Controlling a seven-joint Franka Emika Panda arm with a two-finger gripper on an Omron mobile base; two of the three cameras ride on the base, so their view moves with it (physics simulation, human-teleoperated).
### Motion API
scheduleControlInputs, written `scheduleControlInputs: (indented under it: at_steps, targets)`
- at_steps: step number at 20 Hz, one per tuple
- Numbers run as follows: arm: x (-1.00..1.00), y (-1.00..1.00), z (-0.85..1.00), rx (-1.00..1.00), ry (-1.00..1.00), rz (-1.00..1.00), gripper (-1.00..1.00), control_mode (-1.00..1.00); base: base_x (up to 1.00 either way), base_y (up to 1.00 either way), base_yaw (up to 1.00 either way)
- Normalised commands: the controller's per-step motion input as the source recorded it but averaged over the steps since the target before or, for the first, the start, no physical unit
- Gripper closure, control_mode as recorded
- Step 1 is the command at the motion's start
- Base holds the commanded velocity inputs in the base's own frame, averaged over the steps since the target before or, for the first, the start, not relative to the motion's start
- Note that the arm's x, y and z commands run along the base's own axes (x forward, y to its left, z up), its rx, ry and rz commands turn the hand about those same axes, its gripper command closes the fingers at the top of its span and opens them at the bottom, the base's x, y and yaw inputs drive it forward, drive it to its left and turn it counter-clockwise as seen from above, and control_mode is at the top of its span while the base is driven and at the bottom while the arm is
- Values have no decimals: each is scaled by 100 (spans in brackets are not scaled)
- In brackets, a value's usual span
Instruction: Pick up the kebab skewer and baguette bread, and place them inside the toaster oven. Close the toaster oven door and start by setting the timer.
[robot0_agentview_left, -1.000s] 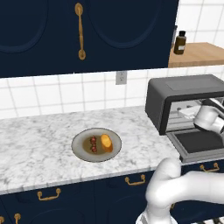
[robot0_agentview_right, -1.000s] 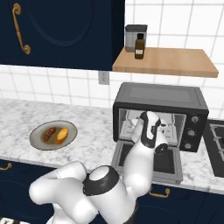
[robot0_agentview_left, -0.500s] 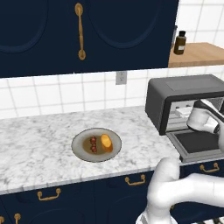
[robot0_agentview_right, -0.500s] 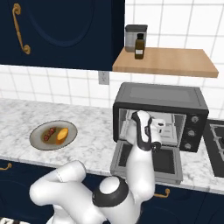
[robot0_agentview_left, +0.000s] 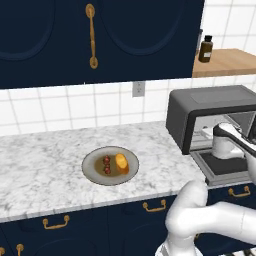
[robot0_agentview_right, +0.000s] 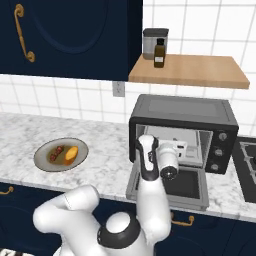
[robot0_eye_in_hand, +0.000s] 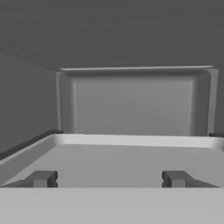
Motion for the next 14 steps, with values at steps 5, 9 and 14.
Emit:
scheduleControlInputs:
  at_steps: [5,9,14]
  targets:
    - [-94,-37,-7,0,8,0,-100,-100,0,0,0]
    - [-75,-27,-30,0,21,0,-100,-100,0,0,0]
    - [-80,-30,2,0,30,0,-100,-100,0,0,0]
